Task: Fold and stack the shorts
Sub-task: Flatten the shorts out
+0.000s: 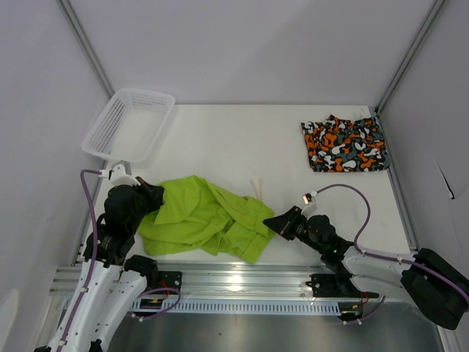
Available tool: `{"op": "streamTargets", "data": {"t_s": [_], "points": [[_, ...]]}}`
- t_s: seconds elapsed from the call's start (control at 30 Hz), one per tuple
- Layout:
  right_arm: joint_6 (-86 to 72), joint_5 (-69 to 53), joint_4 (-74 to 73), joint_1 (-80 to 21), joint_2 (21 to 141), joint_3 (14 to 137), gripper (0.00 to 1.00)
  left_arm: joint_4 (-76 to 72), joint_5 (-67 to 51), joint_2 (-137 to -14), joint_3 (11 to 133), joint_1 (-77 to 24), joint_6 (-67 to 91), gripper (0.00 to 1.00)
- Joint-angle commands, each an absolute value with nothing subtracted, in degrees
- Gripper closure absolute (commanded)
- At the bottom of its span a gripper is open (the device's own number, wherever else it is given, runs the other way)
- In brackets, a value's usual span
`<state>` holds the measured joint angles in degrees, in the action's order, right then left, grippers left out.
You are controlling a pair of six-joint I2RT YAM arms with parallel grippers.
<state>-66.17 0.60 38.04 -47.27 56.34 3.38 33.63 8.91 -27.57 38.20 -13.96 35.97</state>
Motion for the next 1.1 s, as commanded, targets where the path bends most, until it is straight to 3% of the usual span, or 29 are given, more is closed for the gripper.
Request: {"op": "streamTargets", "data": {"t_s": [0.0,0.07,0.17,0.3,0.47,0.63,0.83,1.07], "points": [[-66.0,0.7,41.4,-46.4,57.7,6.0,0.92,32.2,9.2,-26.8,38.1,-13.4,36.0,1.0],[-65.9,-1.4,41.7,-45.9,58.3,6.5,1.0,32.2,9.1,-26.9,38.5,-13.4,36.0,1.0],[-63.8,-5.1,39.5,-43.7,56.8,7.8,1.0,33.0,8.0,-27.3,40.2,-13.4,35.8,1.0],[-57.4,-11.9,24.9,-36.6,49.7,15.2,1.0,33.8,6.9,-29.4,45.9,-13.4,34.5,1.0],[-50.4,-28.5,14.2,-18.0,48.3,30.0,1.0,34.9,6.4,-35.1,57.2,-13.3,32.5,1.0],[-48.1,-46.8,10.8,-1.8,55.3,43.1,1.0,35.8,4.9,-42.4,73.1,-12.8,29.1,1.0],[-51.1,-53.4,12.3,4.7,59.2,57.2,1.0,35.7,4.8,-47.8,90.9,-12.6,25.8,1.0],[-53.6,-56.6,14.2,6.8,61.3,69.4,1.0,33.7,0.8,-49.0,99.4,-12.6,23.1,1.0]]}}
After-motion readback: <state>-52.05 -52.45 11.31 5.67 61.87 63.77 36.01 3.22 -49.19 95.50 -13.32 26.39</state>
